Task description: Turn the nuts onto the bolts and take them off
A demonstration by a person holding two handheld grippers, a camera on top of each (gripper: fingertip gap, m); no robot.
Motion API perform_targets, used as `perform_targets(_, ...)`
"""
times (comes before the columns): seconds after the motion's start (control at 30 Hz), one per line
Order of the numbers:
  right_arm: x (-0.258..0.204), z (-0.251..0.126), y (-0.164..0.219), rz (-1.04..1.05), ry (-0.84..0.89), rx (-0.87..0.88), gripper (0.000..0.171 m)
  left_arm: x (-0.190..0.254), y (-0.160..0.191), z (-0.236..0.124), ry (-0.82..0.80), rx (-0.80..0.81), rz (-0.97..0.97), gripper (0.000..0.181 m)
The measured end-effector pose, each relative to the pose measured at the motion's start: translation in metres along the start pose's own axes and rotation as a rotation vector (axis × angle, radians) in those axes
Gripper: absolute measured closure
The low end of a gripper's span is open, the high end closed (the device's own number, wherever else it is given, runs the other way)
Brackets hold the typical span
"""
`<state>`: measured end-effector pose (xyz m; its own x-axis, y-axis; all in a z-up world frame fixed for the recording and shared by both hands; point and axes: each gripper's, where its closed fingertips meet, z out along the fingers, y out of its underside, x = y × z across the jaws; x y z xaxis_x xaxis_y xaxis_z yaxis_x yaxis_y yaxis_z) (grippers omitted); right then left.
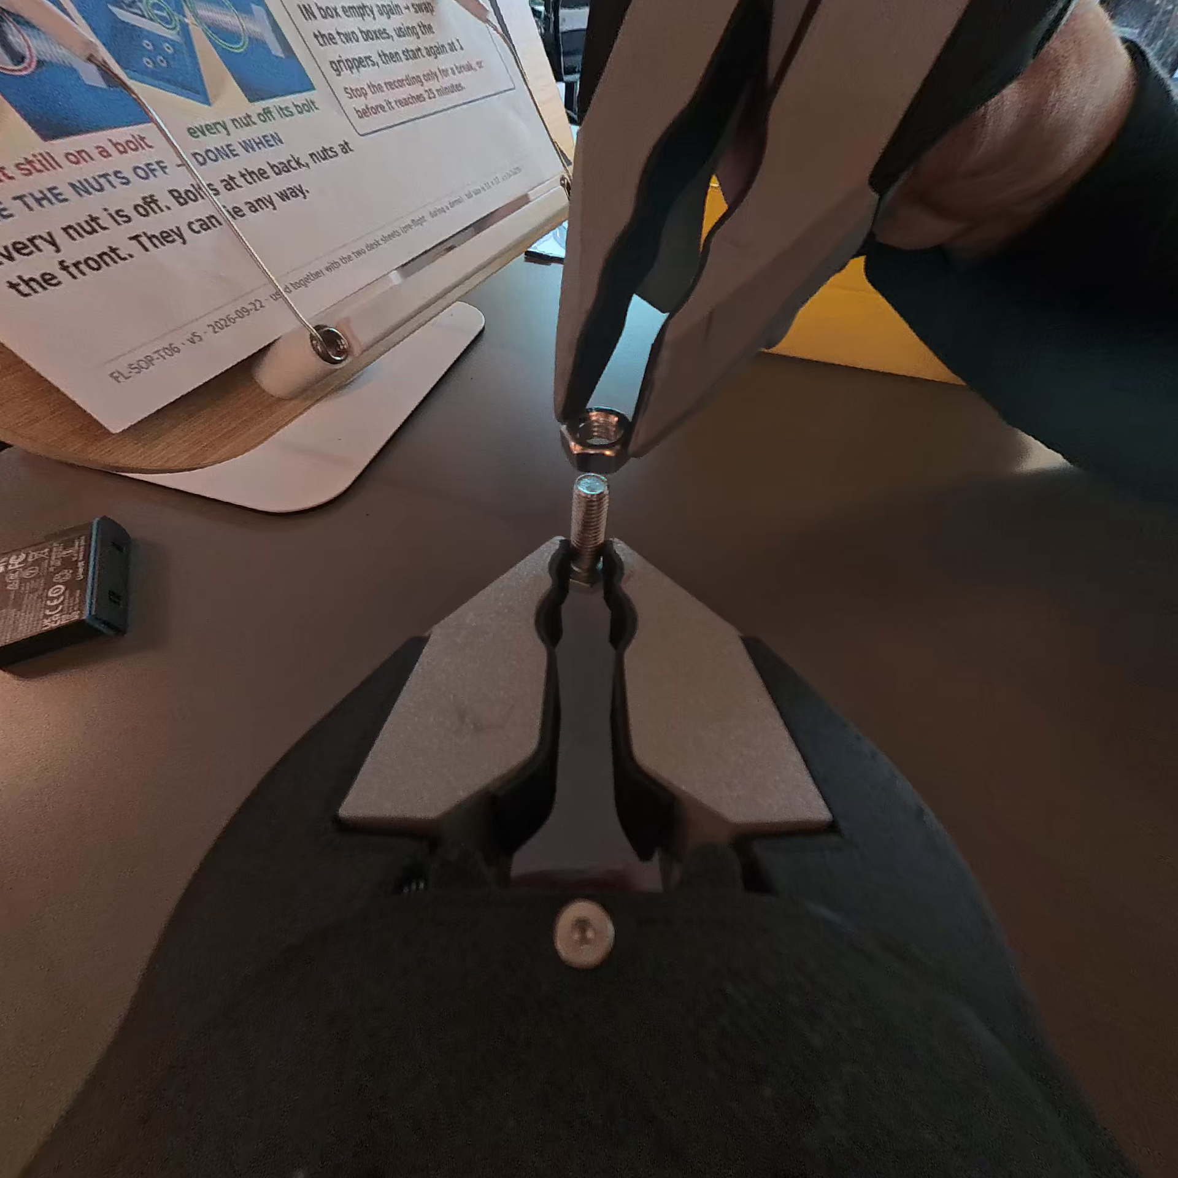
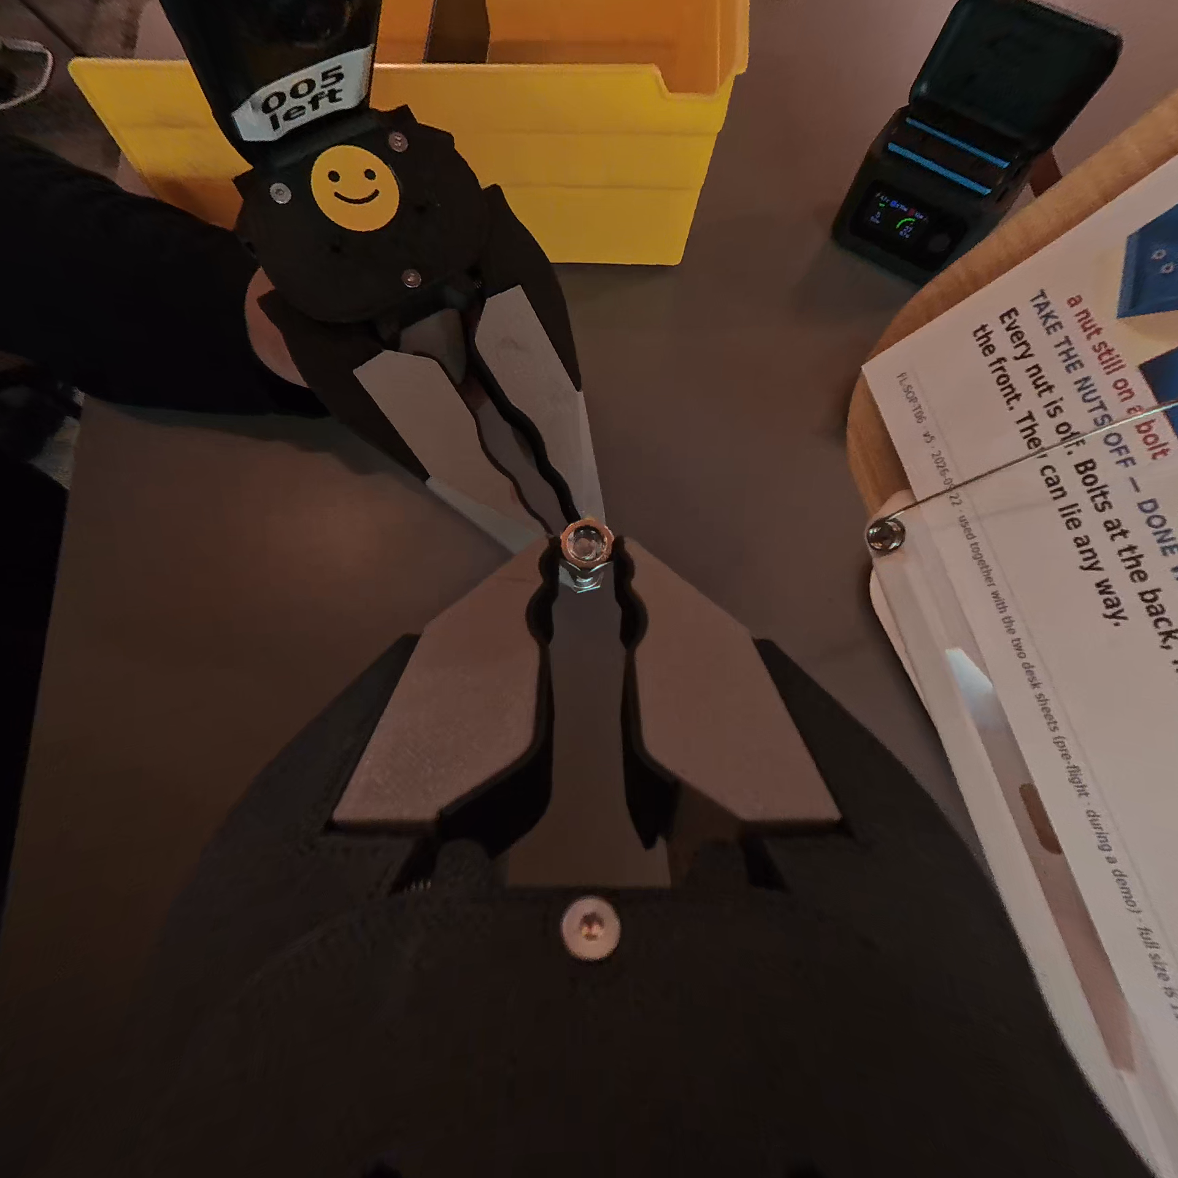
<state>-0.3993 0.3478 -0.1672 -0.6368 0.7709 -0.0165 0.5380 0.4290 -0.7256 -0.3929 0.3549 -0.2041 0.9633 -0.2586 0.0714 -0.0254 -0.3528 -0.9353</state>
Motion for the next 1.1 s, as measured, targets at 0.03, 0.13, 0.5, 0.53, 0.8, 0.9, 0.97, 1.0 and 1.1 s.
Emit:
perform_targets(0.03,0.000,0.000,0.000,-0.006,0.009,-0.003,0.158,0.000,0.000,0.000,-0.004,-0.003,0.001,0.173)
perform_targets(0.13,-0.003,-0.001,-0.002,-0.020,0.016,-0.010,0.158,0.002,-0.002,-0.001,-0.005,0.001,0.007,0.174)
perform_targets(0.5,-0.005,0.006,0.001,-0.024,0.021,-0.037,0.158,0.001,-0.001,-0.002,-0.020,-0.015,0.015,0.173)
perform_targets(0.53,-0.005,0.007,0.002,-0.023,0.022,-0.041,0.158,0.001,0.000,-0.002,-0.022,-0.018,0.015,0.173)
perform_targets(0.8,-0.005,0.009,0.003,-0.029,0.034,-0.056,0.158,0.002,0.000,-0.002,-0.029,-0.025,0.028,0.174)
perform_targets(0.9,-0.004,0.009,0.003,-0.023,0.041,-0.056,0.158,0.001,0.000,-0.002,-0.038,-0.026,0.030,0.174)
perform_targets(0.97,-0.004,0.009,0.003,-0.016,0.046,-0.058,0.158,0.000,0.000,-0.002,-0.046,-0.029,0.031,0.173)
perform_targets(1.0,-0.003,0.010,0.003,-0.013,0.050,-0.059,0.158,-0.001,0.000,-0.002,-0.050,-0.031,0.031,0.174)
perform_targets(1.1,-0.002,0.011,0.002,-0.003,0.069,-0.065,0.158,-0.003,0.001,-0.002,-0.063,-0.035,0.029,0.174)
